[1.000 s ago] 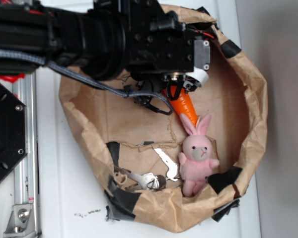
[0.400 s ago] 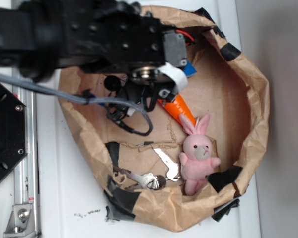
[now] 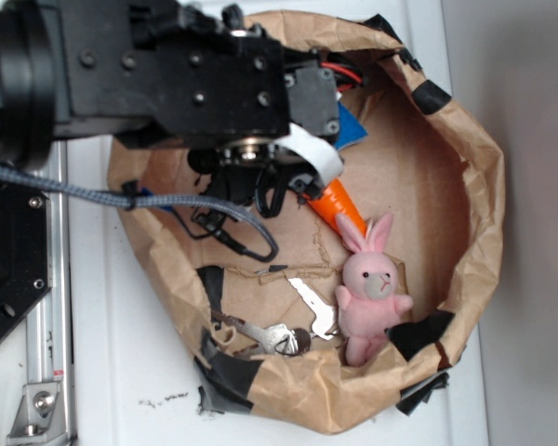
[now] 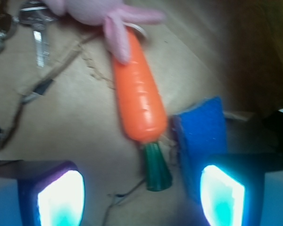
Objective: Grab the blue sponge.
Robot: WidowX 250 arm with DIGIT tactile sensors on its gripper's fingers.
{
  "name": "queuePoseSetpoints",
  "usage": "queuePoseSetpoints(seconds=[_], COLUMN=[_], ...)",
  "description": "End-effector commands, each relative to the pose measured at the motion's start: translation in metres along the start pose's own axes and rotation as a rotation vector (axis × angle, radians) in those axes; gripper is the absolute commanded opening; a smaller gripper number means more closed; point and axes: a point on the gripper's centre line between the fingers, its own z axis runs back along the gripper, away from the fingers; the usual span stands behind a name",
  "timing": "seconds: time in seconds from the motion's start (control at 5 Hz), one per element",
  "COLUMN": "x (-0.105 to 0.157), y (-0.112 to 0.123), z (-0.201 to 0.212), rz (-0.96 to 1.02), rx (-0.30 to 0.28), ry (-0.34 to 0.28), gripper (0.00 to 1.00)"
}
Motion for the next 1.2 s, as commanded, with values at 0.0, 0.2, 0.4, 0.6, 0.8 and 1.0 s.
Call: queuePoseSetpoints(seconds=[0.0,0.2,0.4,0.6,0.8,1.0], x=[0.009,0.012,0.012,0.006,0.001,0.007], y=[0.033,0.039,0.043,0.051,0.048,0.033], z=[-0.008,-0.021,-0.028,-0.032,-0.042,-0.054], rz=[-0.025,-0.030,-0.031,-0.020,-0.019,-0.059], rx=[0.024,-0.007,-0.040,-0.048,-0.066,-0.097], ry=[-0.002,0.014,0.022,0.034,0.059,0.086], gripper=[1.00,1.00,1.00,1.00,1.00,1.00])
